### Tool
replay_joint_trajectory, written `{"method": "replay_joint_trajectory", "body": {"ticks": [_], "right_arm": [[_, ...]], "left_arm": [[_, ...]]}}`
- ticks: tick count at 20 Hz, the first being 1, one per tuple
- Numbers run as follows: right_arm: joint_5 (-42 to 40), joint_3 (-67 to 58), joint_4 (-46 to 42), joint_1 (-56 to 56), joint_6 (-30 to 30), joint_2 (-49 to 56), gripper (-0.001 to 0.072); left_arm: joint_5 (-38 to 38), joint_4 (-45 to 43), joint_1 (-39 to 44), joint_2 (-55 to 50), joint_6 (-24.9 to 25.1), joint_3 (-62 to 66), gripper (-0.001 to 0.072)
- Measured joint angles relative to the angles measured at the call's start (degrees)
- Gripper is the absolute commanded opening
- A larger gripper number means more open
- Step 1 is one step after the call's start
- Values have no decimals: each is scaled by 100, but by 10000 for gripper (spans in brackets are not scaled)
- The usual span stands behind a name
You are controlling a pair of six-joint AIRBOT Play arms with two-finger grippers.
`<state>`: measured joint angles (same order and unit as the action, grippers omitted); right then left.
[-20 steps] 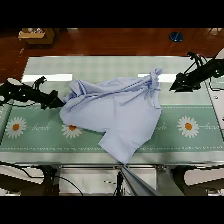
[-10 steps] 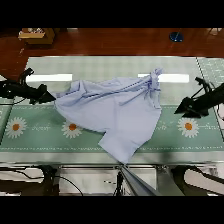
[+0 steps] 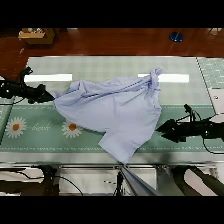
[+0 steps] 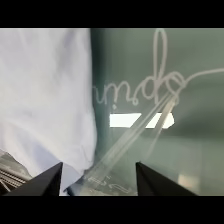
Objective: Fold the shirts.
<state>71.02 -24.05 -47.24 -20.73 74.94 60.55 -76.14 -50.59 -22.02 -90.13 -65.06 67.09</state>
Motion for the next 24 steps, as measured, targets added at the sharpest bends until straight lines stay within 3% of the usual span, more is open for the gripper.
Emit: {"method": "replay_joint_trajectory", "body": {"ticks": [6, 7, 10, 11, 14, 17, 21, 24], "right_arm": [[-999, 284, 341, 1368, 540, -66, 509], [-1217, 297, 378, 1679, 765, -68, 445], [-1974, 321, 260, 2479, 1423, -68, 105], [-2142, 330, 256, 2656, 1585, -68, 27], [-2400, 223, 275, 2935, 1749, -79, 27], [-2146, -374, 393, 3038, 1412, -321, 26], [-1869, -1961, 323, 2918, 1178, -1060, 26], [-1779, -3495, 70, 2511, 1331, -1589, 26]], "left_arm": [[-4, 2, 0, 2, 72, 0, 19], [-4, 2, 0, 2, 81, 0, 19], [7, 2, 0, 2, 94, 0, 19], [11, 2, 0, 2, 105, 0, 19], [11, 94, -9, 59, 131, 0, 18], [9, 555, -31, 323, 216, 162, 17], [-24, 1139, -48, 1196, 256, 1047, 18], [87, 1322, -127, 2076, 190, 2046, 18]]}}
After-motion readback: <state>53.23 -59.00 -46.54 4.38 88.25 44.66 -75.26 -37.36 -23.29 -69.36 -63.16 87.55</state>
